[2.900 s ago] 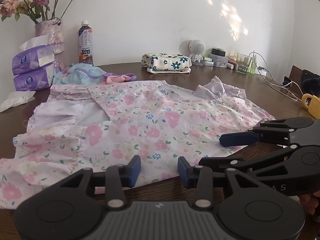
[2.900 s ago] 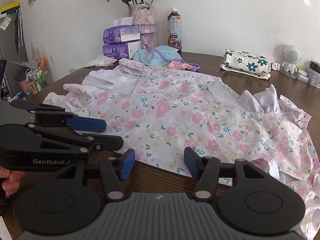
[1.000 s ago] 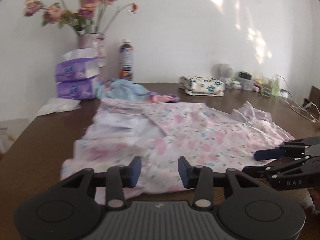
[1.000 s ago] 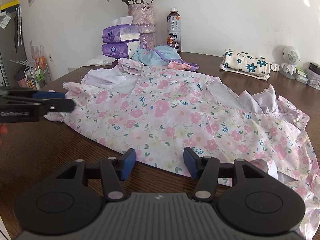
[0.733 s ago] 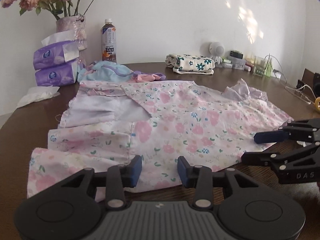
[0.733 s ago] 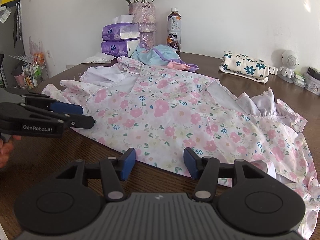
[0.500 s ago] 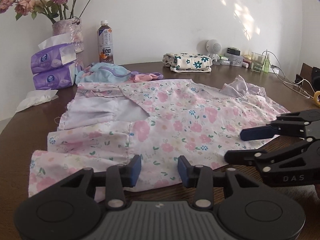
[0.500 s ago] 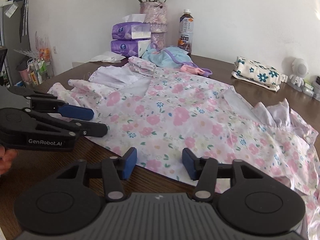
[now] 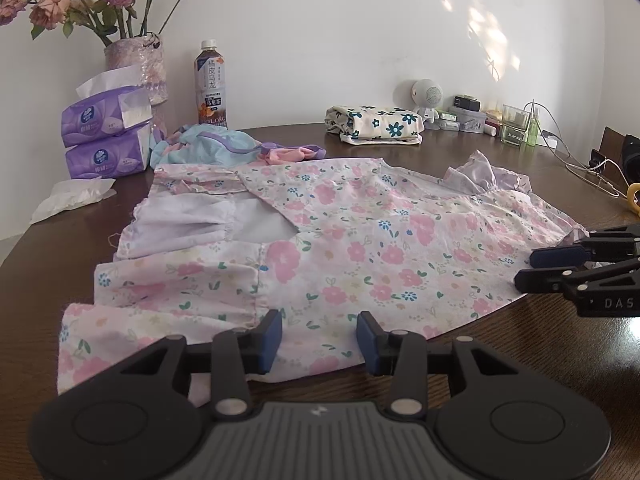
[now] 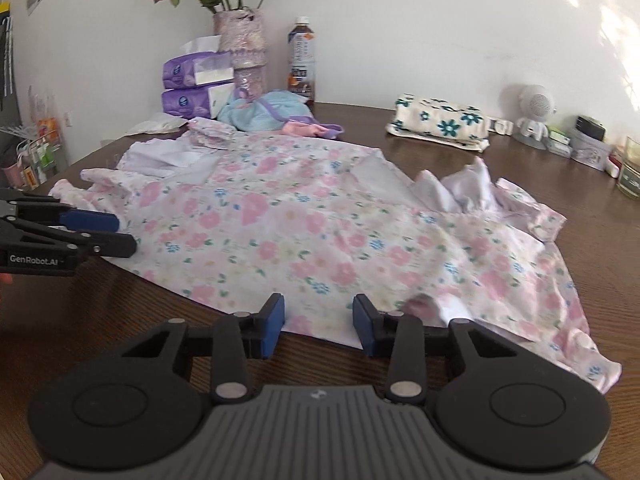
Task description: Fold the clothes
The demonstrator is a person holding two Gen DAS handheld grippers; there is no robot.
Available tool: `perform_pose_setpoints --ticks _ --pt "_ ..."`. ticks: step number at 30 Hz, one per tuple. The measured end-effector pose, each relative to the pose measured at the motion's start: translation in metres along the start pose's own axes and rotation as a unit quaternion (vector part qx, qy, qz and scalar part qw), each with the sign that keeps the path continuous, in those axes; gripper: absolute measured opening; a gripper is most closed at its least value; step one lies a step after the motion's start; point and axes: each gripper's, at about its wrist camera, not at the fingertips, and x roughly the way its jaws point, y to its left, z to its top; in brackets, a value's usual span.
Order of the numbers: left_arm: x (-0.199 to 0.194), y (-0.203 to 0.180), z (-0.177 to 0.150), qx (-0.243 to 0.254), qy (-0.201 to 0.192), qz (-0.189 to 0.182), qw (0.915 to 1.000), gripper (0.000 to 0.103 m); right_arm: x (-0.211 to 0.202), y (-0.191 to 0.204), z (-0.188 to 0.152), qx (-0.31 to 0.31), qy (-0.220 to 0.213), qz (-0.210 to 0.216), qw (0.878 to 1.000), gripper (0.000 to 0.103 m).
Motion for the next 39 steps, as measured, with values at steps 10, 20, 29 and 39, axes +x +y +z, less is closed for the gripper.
perform_pose_setpoints --ticks 10,20,29,39 --pt "0.0 0.002 0.0 -0.007 -0.001 -0.003 1.0 0.04 -0.01 -0.022 -0.008 0.01 -0.001 -0.029 1.0 0.026" --pt "-0.001 0.002 0.0 -0.005 -0.003 -0.003 1.0 0.04 -0.023 -0.026 -0.002 0.04 -0.014 -0.01 0.999 0.026" --pt "-0.016 0.003 0.049 0.024 -0.054 -0.052 0.9969 0.031 0.006 0.016 0.062 -0.009 -0.041 0.064 0.997 0.026" --pt "0.056 0.01 0.065 -0.013 0.019 -0.084 0.9962 0.016 0.086 0.056 0.088 -0.023 0.021 0.084 0.996 0.02"
